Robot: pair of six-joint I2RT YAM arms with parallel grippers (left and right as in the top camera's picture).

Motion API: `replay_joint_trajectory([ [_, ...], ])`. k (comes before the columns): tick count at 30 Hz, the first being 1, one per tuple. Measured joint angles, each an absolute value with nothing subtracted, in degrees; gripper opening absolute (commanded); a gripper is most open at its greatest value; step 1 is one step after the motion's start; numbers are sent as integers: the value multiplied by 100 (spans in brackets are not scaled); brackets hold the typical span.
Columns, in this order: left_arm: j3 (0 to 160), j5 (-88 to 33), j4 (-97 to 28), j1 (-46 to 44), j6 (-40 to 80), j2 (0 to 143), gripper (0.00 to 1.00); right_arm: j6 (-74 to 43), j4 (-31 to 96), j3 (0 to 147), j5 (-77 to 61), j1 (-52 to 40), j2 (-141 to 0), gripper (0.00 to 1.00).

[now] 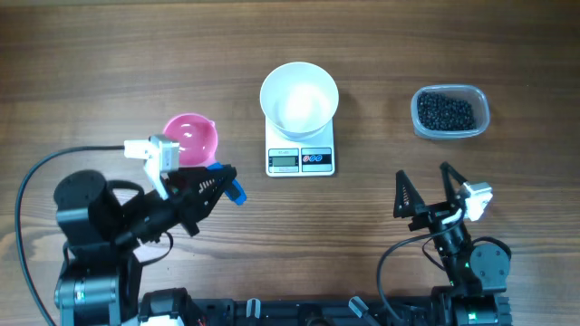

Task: Scoop item into bowl and weigh 150g on scale
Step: 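Lift the pink scoop with left gripper toward the right gripper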

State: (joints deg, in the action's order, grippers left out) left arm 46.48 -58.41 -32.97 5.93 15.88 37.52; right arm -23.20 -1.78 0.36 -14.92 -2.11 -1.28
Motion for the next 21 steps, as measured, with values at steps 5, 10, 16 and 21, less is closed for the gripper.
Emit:
replay_joint_trajectory([
  [5, 4648, -5843, -3249, 593, 2351, 3677, 4, -5789, -888, 36, -2255, -211, -154, 100],
  [10, 4648, -5846, -3210, 593, 2567, 3680, 4, -6407, -2703, 311, -2941, -217, -163, 100],
  [16, 4648, -5861, -3159, 593, 2646, 3680, 4, -5057, 1446, 3022, -2867, -222, -456, 100],
  [21, 4648, -5894, -2132, 550, 3238, 3677, 4, -4117, 3520, 5177, -2718, -222, -1260, 100],
])
